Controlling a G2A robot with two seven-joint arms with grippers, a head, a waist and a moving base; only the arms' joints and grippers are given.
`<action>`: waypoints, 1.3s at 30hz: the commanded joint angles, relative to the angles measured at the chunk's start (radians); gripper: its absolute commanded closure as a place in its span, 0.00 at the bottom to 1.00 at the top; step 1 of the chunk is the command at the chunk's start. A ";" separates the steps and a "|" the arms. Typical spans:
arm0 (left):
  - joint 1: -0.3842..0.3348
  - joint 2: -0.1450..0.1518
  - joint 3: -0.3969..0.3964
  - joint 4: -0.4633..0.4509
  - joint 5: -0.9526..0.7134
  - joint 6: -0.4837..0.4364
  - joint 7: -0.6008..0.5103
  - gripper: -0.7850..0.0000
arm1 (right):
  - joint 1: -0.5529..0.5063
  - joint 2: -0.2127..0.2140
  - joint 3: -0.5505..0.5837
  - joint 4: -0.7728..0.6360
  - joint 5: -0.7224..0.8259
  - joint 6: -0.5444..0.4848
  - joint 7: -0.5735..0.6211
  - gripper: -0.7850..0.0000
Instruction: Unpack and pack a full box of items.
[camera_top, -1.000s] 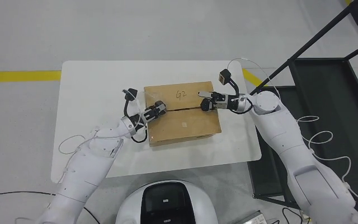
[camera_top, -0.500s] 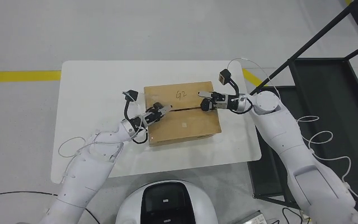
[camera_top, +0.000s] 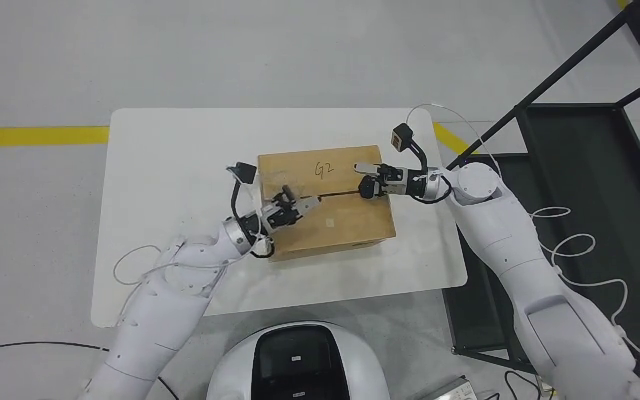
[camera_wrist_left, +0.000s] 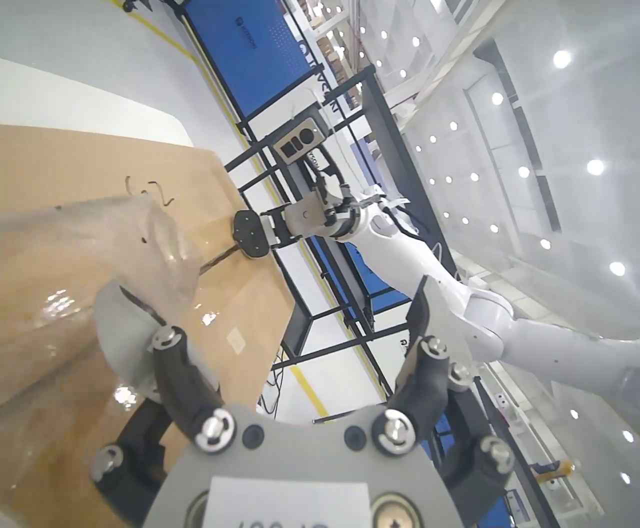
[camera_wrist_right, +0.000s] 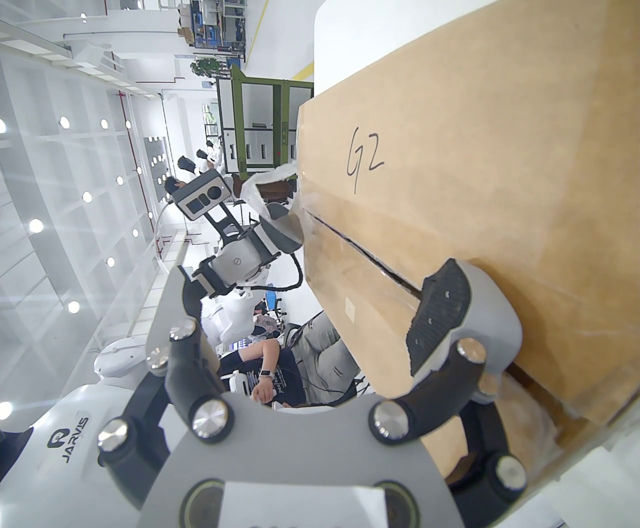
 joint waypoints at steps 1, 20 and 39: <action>0.010 0.005 -0.015 -0.007 -0.029 -0.014 -0.041 0.00 | 0.000 0.000 0.000 0.000 0.000 0.000 0.000 0.00; -0.044 0.007 -0.031 -0.007 -0.209 -0.001 -0.150 0.00 | 0.000 0.000 0.000 0.000 0.000 0.000 0.000 0.00; 0.048 0.062 -0.299 0.000 -0.491 -0.114 -0.322 0.00 | 0.000 0.000 0.000 0.000 0.000 0.000 0.000 0.00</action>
